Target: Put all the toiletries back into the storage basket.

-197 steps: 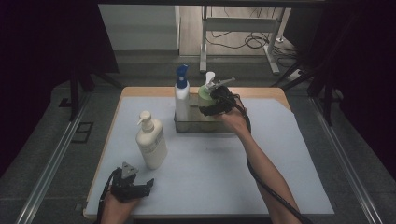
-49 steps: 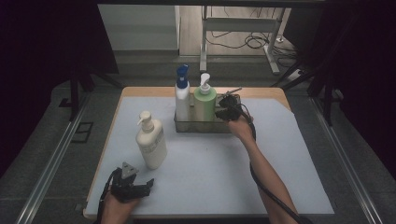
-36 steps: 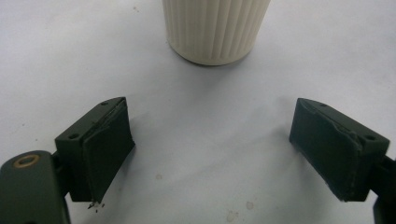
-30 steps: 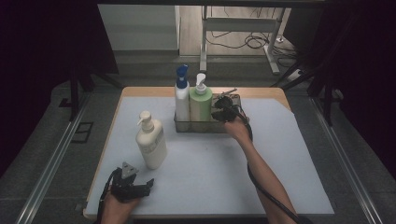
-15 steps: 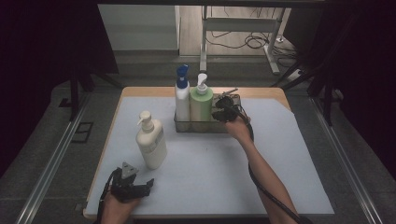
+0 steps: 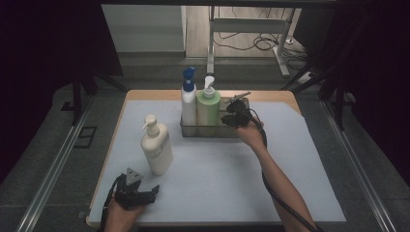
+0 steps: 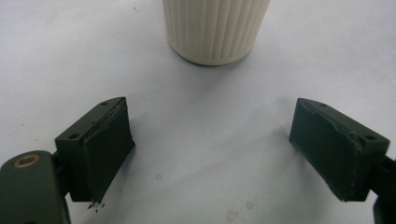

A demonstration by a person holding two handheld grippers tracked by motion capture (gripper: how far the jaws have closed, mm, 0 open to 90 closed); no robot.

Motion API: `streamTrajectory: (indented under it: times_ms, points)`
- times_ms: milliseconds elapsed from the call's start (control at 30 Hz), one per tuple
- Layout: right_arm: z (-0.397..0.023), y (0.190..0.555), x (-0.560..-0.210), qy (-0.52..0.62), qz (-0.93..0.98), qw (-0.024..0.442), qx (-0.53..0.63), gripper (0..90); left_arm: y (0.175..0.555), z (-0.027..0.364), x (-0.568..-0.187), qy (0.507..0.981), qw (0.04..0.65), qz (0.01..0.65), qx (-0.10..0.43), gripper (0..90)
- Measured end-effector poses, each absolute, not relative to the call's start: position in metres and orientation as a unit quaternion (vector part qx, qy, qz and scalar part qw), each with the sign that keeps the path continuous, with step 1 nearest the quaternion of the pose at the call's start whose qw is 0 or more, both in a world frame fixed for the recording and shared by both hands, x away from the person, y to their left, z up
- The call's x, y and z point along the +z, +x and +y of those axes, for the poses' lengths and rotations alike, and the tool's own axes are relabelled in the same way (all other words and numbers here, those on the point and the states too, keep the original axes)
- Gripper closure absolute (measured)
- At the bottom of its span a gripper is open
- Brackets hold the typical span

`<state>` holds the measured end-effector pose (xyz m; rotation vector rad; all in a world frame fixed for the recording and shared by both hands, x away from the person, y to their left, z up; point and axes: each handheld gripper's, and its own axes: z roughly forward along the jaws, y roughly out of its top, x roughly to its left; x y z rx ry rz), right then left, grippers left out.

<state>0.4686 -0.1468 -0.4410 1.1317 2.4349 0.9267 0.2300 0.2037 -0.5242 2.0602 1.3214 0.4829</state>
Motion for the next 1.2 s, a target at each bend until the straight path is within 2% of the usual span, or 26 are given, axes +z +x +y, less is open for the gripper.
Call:
streamTrajectory:
  times_ms: [267,1200]
  points:
    - [-0.152,0.456,-0.433,0.386,0.848,0.153,0.33,73.0,0.23,0.204,-0.524,0.783,0.318,0.502,0.183,12.5]
    - [-0.174,0.414,-0.422,0.362,0.857,0.147,0.335,30.5,0.23,0.204,-0.524,0.783,0.318,0.502,0.182,12.4]
